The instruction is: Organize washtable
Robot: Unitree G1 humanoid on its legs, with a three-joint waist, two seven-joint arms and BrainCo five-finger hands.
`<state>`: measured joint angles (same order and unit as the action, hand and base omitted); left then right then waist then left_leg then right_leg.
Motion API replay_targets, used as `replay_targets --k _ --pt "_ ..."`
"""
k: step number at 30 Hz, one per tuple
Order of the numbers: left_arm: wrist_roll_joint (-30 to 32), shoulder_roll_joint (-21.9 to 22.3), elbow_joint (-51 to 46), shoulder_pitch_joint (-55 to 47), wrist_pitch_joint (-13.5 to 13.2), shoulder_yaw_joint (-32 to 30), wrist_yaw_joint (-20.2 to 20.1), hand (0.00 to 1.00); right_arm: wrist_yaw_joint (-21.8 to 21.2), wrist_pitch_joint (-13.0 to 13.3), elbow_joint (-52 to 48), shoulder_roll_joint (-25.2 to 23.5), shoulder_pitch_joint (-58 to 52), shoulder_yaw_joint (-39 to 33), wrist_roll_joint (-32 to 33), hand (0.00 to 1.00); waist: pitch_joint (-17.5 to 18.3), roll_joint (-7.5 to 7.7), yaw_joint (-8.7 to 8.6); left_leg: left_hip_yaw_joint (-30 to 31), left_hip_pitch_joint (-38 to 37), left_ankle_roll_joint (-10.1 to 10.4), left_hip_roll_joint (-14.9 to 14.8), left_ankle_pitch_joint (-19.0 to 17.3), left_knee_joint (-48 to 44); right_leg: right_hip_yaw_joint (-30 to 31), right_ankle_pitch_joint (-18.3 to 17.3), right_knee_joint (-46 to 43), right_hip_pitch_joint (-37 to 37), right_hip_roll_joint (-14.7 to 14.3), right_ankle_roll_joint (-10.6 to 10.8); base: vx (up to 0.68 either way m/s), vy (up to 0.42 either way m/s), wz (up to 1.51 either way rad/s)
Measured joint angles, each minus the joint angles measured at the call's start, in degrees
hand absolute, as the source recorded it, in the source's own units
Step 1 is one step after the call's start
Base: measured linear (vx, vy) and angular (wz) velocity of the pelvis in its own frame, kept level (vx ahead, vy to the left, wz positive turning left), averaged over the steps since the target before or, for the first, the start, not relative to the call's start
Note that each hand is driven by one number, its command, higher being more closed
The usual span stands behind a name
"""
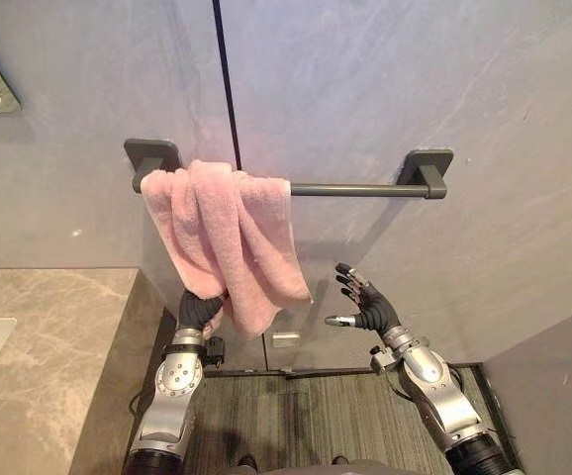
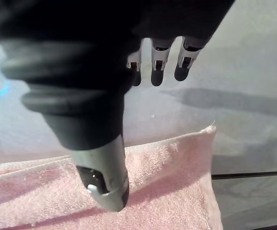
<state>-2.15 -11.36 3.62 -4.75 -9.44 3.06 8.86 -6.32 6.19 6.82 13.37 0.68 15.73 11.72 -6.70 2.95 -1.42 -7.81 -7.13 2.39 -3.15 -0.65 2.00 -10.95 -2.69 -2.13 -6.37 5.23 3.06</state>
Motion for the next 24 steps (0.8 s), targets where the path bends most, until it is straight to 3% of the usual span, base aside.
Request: replay_targets --k 24 --pt "-4.01 1.00 0.08 1.31 -1.07 2.71 -1.17 1.00 1.14 -0.38 9.89 -3.10 9.60 2.50 1.75 0.00 1.29 0.67 2.24 2.70 2.30 0.11 -0.05 2.37 1.97 -1.89 0.10 0.22 1.72 -0.27 -0.11 -0.02 -0.009 0.05"
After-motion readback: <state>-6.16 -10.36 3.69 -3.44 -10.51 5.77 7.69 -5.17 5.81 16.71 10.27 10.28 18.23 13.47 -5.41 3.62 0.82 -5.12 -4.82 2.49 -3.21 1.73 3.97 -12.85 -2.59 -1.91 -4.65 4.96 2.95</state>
